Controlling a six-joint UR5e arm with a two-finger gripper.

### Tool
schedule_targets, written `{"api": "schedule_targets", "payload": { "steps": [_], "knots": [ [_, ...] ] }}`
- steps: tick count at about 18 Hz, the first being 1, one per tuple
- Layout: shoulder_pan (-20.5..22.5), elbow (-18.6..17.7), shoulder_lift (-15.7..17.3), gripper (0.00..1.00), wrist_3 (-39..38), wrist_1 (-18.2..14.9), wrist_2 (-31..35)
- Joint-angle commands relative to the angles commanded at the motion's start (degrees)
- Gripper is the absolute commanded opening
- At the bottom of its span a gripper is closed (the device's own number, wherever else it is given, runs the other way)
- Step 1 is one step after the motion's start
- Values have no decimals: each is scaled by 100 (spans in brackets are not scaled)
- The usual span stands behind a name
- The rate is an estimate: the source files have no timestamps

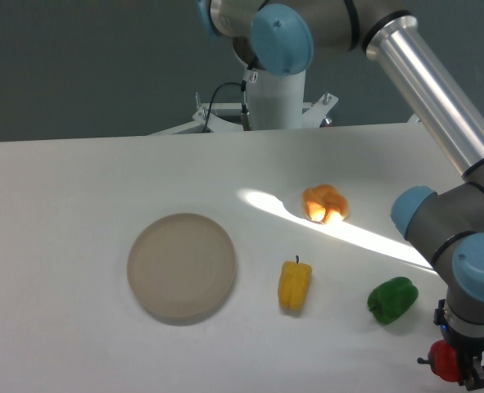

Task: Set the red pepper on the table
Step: 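Lift the held red pepper and carry it toward the orange pepper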

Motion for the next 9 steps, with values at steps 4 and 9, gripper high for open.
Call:
{"api": "schedule_targets", "payload": {
  "steps": [4, 9],
  "knots": [
    [-61, -123, 123, 60, -35, -44, 0],
    [-193, -833, 710, 60, -158, -202, -53]
  ]
}}
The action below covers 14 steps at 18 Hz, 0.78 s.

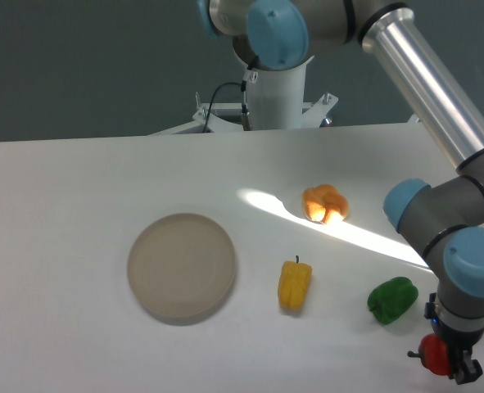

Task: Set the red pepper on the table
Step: 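Lift the held red pepper and carry it toward the orange pepper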

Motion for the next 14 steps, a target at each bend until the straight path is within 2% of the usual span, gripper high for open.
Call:
{"api": "schedule_targets", "payload": {
  "steps": [5, 10, 11, 14],
  "knots": [
    [-246, -975, 721, 60, -97, -35, 0],
    [-378, -2206, 1652, 60, -194, -35, -27],
    [-387, -2643, 1924, 60, -194, -27, -35],
    [-405, -3418, 2400, 60, -194, 26, -53]
  ]
}}
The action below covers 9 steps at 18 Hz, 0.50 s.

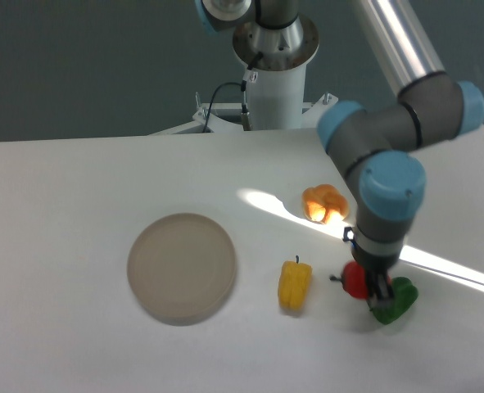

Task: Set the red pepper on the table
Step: 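Lift the held red pepper and carry it toward the orange pepper, then move the red pepper beside the orange pepper and lower it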

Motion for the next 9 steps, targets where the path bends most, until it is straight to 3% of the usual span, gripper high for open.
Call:
{"api": "schedule_targets", "payload": {
  "steps": [4, 7, 9],
  "knots": [
    [-87, -924, 598, 60, -18, 114, 18],
    [-430, -1582, 783, 60, -543, 622, 9],
    [-623, -1812, 784, 60, -842, 904, 26]
  ]
}}
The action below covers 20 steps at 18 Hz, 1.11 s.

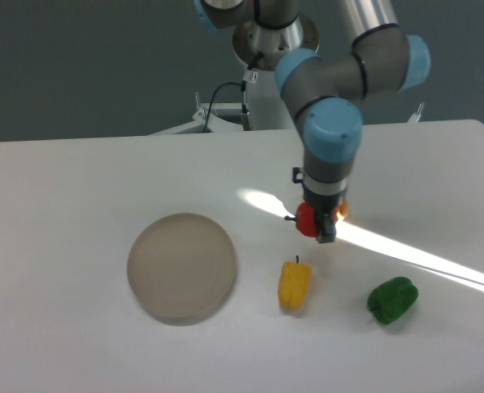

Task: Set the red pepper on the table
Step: 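Move the red pepper beside the orange pepper and lower it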

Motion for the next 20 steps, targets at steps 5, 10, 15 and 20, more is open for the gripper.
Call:
{"api": "schedule_targets", "payload": {
  "steps": [5, 10, 15, 20],
  "knots": [
    [-194, -194, -9, 60, -362, 28, -17],
    [-352, -265, -114, 60, -582, 264, -26],
    [-353, -282, -334, 60, -441, 502, -44],
    [-317, -256, -378, 60, -125, 494, -53]
  ]
}}
